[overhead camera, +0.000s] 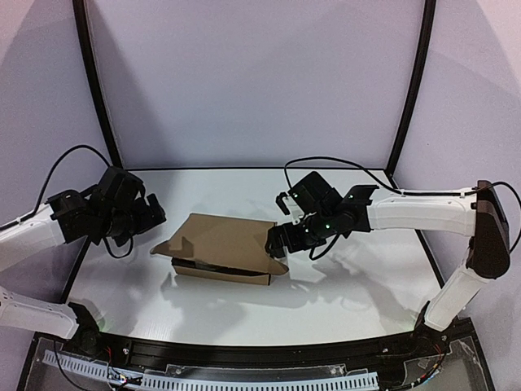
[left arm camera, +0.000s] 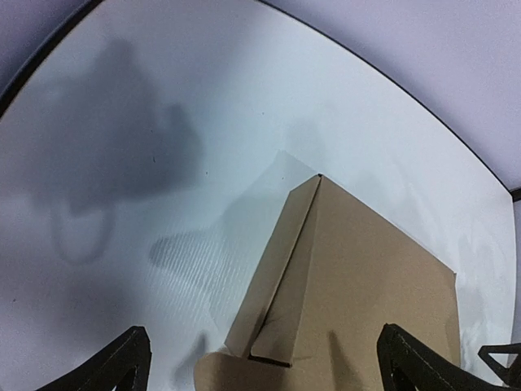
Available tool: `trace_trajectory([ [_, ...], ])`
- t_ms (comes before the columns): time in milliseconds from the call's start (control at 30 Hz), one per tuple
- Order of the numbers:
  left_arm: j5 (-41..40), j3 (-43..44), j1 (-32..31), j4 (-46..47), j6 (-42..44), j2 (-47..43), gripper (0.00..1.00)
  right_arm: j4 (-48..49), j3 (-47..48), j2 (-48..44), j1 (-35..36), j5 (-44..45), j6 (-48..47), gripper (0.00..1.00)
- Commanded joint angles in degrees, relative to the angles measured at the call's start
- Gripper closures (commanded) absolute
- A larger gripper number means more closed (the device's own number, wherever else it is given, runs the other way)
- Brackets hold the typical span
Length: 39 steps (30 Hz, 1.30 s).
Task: Fold the paper box
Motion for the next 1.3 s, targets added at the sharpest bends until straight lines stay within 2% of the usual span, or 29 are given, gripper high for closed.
trace_trajectory([
  [0,12.3,-1.2,4.2,8.0,6.3,2.2,0.01,-1.5,1.6,1.0,-0.4,2.1,-0.8,0.02],
  [300,20.5,4.6,5.3,5.8,6.7,17.1,0.03,-2.1,2.4,3.2,-0.7,3.8,-0.8,0.02],
  [367,22.3,5.1,5.3,6.3,6.6,19.6,0.07,-1.5,2.3,3.4,-0.9,3.3,-0.6,0.02],
  [600,28.0,5.3,5.4,10.0,5.6,22.9,0.39,-0.6,2.2,4.7,-1.5,2.6,-0.5,0.02],
  [733,29.5,4.1,5.4,11.2,4.4,22.5,0.48,-0.4,2.4,5.7,-1.8,2.2,-0.5,0.02],
  [933,32.3,0.0,5.3,14.6,1.6,23.3,0.59,0.4,2.2,7.3,-2.2,1.2,0.0,0.02],
  [1067,34.0,-1.1,5.4,15.4,0.5,24.8,0.62,0.7,1.8,7.9,-2.3,0.6,0.2,0.02],
  [1167,33.4,-1.8,5.3,15.3,0.0,25.6,0.62,1.0,1.6,8.4,-2.4,0.5,0.2,0.02],
  [1267,29.4,-2.0,5.3,13.3,0.2,26.5,0.65,1.2,1.1,9.1,-2.4,1.0,0.3,0.02],
])
